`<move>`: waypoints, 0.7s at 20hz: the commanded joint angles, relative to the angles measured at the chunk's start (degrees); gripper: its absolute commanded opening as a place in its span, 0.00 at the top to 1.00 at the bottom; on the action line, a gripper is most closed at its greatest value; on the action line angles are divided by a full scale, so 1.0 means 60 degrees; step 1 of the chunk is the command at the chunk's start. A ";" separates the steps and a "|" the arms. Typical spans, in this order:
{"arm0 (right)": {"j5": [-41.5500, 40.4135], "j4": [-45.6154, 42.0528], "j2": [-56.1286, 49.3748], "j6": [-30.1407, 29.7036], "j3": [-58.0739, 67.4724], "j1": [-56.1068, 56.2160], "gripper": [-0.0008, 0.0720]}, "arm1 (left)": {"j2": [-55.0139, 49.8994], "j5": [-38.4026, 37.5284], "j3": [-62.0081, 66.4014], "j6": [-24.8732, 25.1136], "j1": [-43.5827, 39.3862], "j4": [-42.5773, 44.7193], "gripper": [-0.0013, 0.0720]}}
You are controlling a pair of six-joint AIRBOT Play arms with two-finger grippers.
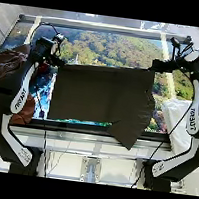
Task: Fold the shirts.
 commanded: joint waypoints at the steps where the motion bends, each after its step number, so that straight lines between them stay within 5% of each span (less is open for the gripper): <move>1: -0.0885 -0.0495 -0.0630 0.0000 0.0004 0.0062 0.97 | -0.0368 0.0947 0.0011 -0.0466 -0.0033 0.0102 0.97; 7: 0.1785 -0.1993 -0.0455 -0.0117 -0.0149 0.0062 0.97 | 0.0120 -0.0761 -0.0084 -0.0597 -0.0033 -0.0947 0.97; 14: 0.1344 -0.1905 -0.0437 -0.0117 -0.2481 0.0379 0.97 | 0.0120 -0.1246 -0.2102 -0.0594 -0.0055 -0.0943 0.97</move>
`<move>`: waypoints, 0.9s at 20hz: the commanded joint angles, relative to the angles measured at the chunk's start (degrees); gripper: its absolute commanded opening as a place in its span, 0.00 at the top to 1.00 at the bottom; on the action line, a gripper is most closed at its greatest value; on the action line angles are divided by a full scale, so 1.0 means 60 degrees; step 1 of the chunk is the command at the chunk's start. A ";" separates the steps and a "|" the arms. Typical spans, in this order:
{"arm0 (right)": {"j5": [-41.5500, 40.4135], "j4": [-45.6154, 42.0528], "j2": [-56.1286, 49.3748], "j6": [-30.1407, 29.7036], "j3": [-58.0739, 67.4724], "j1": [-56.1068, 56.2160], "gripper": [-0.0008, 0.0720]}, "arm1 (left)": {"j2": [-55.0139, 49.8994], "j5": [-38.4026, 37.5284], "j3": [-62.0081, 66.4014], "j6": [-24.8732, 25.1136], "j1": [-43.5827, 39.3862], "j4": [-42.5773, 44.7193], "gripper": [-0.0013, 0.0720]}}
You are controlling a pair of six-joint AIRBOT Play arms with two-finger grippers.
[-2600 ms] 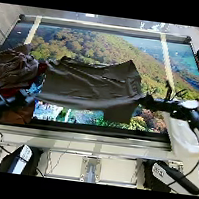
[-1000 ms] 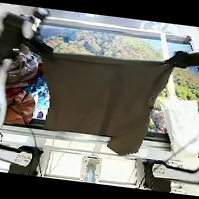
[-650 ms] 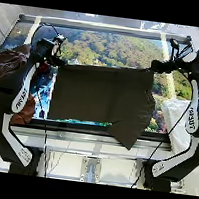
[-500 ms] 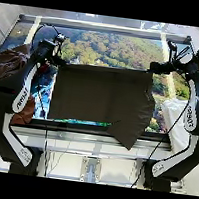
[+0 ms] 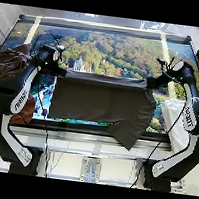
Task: Fold the shirts.
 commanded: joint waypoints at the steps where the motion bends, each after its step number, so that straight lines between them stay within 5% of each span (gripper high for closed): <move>1: -0.0310 -0.0029 -0.0007 -0.0007 -0.1067 0.0270 0.97 | 0.0007 -0.0248 -0.0841 0.0011 -0.0007 -0.0087 0.97; 5: -0.0390 0.0004 0.0029 0.0004 -0.1264 0.0433 0.96 | 0.0007 -0.0259 -0.0925 0.0011 -0.0018 -0.0597 0.95; 6: -0.0127 -0.0007 0.0073 0.0000 -0.1191 0.0393 0.92 | 0.0015 -0.0259 -0.0922 0.0007 -0.0015 -0.0707 0.71; 7: 0.0186 -0.0015 0.0164 0.0000 -0.1053 0.0331 0.78 | 0.0036 -0.0280 -0.0922 0.0007 -0.0015 -0.0729 0.28; 8: 0.0535 -0.0011 0.0321 0.0000 -0.0889 0.0251 0.67 | 0.0109 -0.0317 -0.0922 0.0007 -0.0015 -0.0725 0.16; 16: 0.2761 -0.0535 0.3960 -0.0055 0.1042 -0.1413 0.67 | 0.4149 -0.0331 -0.0969 -0.0025 0.0357 0.0087 0.17; 18: 0.2758 -0.0342 0.5005 -0.0036 0.0397 -0.2317 0.59 | 0.5442 -0.0328 -0.1756 -0.0849 0.1064 0.0076 0.17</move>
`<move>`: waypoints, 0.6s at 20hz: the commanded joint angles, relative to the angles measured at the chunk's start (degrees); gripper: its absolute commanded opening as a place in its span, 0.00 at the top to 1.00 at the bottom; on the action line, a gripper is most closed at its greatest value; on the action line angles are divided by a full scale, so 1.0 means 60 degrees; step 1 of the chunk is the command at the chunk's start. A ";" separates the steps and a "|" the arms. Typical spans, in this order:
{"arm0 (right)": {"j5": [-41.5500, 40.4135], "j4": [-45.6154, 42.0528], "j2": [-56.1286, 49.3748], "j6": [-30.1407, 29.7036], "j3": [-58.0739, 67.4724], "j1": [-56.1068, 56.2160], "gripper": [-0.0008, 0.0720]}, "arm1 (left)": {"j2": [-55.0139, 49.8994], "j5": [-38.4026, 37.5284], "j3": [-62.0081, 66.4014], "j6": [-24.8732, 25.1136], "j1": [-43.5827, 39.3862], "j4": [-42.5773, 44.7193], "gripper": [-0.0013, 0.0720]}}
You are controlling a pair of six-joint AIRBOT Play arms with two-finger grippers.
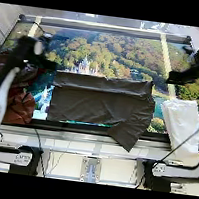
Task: Fold the shirts.
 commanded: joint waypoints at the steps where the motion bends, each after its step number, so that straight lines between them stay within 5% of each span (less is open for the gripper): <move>1: 0.0328 0.0255 0.1854 -0.0004 -0.0984 -0.1424 0.59 | 0.2350 0.0018 -0.1530 -0.1213 0.1016 0.0211 0.17; 4: -0.0102 0.1231 0.3340 -0.0055 -0.4845 -0.2677 0.52 | 0.4717 0.0379 -0.5865 -0.1880 0.2259 -0.1064 0.17; 7: -0.1191 0.2310 0.4415 -0.0058 -0.8633 -0.3213 0.45 | 0.6714 0.1341 -0.9482 -0.2240 0.3319 -0.4022 0.17; 10: -0.1515 0.3268 0.4557 -0.0477 -1.0131 -0.3238 0.45 | 0.7705 0.2025 -1.1504 -0.1810 0.4437 -0.7763 0.17; 12: -0.1614 0.3716 0.4561 -0.0583 -1.0225 -0.3238 0.45 | 0.7777 0.2029 -1.2280 -0.1555 0.4940 -0.8546 0.17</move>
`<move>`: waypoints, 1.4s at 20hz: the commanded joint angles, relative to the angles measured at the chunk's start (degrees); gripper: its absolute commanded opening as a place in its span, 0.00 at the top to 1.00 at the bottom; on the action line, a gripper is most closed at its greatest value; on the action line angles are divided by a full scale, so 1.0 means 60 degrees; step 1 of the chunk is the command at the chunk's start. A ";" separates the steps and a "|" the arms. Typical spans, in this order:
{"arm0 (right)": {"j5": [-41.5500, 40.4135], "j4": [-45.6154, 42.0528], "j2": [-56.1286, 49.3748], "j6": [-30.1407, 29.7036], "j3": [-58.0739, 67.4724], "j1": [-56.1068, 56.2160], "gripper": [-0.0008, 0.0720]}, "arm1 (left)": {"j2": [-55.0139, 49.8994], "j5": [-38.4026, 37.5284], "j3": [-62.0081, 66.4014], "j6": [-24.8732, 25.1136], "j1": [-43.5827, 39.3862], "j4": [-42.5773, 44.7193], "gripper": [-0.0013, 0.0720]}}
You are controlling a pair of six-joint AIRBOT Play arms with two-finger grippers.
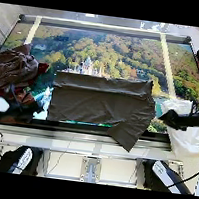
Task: Fold the shirts.
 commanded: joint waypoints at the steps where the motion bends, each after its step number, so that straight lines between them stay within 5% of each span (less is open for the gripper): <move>1: -0.0353 0.1220 0.0240 -0.0393 -0.1009 -0.0138 0.45 | 0.0674 0.0437 -0.1920 0.0372 0.0976 -0.2816 0.18; 6: -0.0368 0.1716 0.0248 -0.0696 -0.1002 -0.0138 0.45 | 0.0506 0.1297 -0.2055 0.1002 0.1020 -0.3249 0.19; 9: -0.0313 0.1745 0.0248 -0.0729 -0.1002 -0.0138 0.46 | 0.0091 0.1898 -0.2055 0.1064 0.1016 -0.3304 0.36; 11: -0.0288 0.1745 0.0295 -0.0736 -0.1002 -0.0138 0.46 | -0.0175 0.1927 -0.2055 0.1195 0.1013 -0.3304 0.37; 13: -0.0291 0.1745 0.0372 -0.0736 -0.1002 -0.0138 0.46 | -0.0397 0.1960 -0.2055 0.1315 0.1013 -0.3304 0.66; 15: -0.0288 0.1738 0.0470 -0.0736 -0.0947 -0.0138 0.46 | -0.0514 0.2113 -0.2055 0.1315 0.1013 -0.3297 0.72; 16: -0.0288 0.1719 0.0528 -0.0732 -0.0900 -0.0138 0.46 | -0.0535 0.2189 -0.2055 0.1315 0.1013 -0.3297 0.94; 18: -0.0215 0.1151 0.0674 -0.0699 -0.0812 -0.0138 0.47 | -0.0528 0.2171 -0.2055 0.1315 0.1013 -0.3311 0.97; 22: 0.0237 -0.1512 0.0736 0.0907 -0.1643 -0.0138 0.47 | -0.0499 0.2131 -0.2055 0.1319 0.1013 -0.3348 0.97; 28: -0.1228 0.0364 -0.0208 0.0765 -0.2652 -0.0069 0.46 | -0.0492 0.1956 -0.2044 0.1574 0.0991 -0.3541 0.97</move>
